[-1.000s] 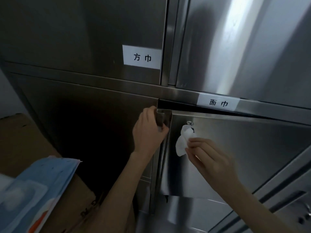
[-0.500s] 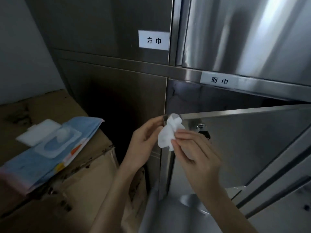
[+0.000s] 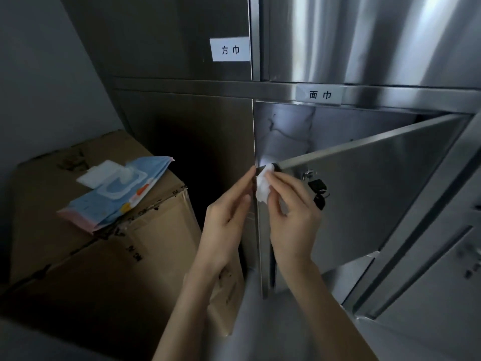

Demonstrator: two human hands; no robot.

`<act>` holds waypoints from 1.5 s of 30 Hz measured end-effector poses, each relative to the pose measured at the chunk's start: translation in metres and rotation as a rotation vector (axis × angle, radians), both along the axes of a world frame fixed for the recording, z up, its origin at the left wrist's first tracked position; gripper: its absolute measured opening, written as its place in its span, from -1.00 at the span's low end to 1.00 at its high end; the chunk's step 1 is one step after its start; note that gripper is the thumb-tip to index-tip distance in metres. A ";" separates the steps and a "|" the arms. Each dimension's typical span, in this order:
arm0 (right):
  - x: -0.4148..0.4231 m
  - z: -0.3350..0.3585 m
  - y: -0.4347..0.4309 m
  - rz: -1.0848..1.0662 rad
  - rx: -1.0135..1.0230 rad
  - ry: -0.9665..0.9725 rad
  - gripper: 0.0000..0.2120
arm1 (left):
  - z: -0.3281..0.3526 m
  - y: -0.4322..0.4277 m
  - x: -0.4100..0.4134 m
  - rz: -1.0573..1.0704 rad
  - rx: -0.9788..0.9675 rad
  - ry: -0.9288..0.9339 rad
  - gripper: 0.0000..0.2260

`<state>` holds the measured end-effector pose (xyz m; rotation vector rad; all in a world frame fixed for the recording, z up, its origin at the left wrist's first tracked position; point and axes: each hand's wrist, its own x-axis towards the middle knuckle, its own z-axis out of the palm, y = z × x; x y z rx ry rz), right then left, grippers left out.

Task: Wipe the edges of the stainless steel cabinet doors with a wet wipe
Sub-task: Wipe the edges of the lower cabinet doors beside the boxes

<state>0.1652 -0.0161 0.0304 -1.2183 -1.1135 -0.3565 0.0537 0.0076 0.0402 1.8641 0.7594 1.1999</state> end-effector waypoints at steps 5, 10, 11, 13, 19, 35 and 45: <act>-0.019 -0.017 -0.010 0.006 -0.009 0.183 -0.74 | 0.001 -0.008 -0.006 0.006 0.108 0.179 -0.49; -0.025 -0.010 -0.009 0.098 0.056 0.322 -0.77 | 0.007 -0.012 -0.008 -0.034 0.104 0.160 -0.53; -0.025 -0.011 -0.010 0.116 0.060 0.309 -0.75 | 0.007 -0.012 -0.009 -0.034 0.108 0.155 -0.55; -0.028 -0.020 -0.011 0.114 0.059 0.280 -0.70 | 0.005 -0.012 -0.010 -0.016 0.117 0.162 -0.57; -0.032 -0.044 -0.026 0.144 -0.033 0.579 -0.72 | 0.006 -0.017 -0.010 0.008 0.210 0.233 -0.53; -0.030 -0.078 -0.036 0.207 -0.120 0.852 -0.70 | -0.023 -0.034 -0.006 -0.086 0.190 0.147 -0.45; -0.016 -0.077 -0.025 0.261 -0.115 0.703 -0.76 | -0.063 -0.006 -0.012 -0.131 0.176 0.290 -0.27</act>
